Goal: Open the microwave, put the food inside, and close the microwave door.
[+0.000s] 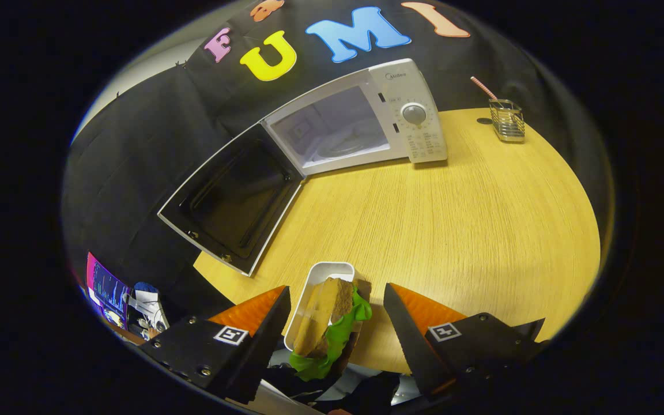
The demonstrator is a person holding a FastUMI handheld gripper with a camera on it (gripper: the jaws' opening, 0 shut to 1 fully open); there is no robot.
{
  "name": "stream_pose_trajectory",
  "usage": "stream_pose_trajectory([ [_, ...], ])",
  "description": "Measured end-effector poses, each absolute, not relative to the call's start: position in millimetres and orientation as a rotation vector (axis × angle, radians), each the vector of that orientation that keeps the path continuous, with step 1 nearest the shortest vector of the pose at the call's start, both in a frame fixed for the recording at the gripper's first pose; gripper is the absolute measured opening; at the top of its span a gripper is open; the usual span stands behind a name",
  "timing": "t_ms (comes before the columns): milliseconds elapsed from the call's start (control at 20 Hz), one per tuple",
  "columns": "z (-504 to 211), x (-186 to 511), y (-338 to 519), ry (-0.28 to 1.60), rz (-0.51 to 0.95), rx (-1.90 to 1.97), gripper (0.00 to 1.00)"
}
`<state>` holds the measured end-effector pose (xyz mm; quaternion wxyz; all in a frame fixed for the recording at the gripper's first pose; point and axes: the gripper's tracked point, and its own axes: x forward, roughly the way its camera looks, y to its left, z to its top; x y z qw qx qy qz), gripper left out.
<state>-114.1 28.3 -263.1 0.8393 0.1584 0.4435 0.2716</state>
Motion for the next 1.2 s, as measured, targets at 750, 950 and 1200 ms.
stream_pose_trajectory([
  [750,-237,-110,37,1.015,0.477,0.503,0.27],
  [950,-204,-88,44,0.939,0.457,0.528,0.27],
  [1200,-172,-55,67,0.853,0.438,0.582,0.26],
])
